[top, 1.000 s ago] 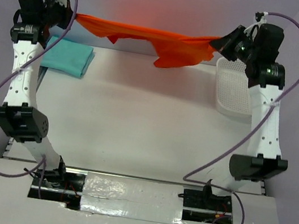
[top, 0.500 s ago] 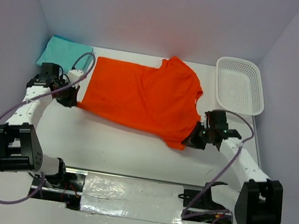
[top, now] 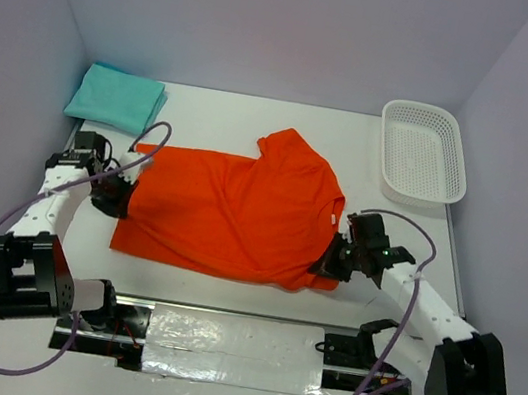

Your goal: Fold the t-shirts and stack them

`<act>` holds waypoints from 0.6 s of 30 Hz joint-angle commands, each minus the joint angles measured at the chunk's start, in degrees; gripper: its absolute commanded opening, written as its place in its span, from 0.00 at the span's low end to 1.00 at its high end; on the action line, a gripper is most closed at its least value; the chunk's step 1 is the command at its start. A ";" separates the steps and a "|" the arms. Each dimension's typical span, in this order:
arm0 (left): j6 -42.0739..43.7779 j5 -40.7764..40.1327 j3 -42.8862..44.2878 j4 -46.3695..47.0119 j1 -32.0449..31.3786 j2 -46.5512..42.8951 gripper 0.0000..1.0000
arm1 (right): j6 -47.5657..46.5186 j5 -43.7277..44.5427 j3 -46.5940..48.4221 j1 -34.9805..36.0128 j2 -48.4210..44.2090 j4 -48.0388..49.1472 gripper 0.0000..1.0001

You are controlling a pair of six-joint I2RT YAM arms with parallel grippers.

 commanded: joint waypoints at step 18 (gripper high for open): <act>-7.50 -6.55 6.52 12.74 3.49 10.32 0.00 | -9.85 -0.47 21.69 -9.31 28.90 9.01 0.00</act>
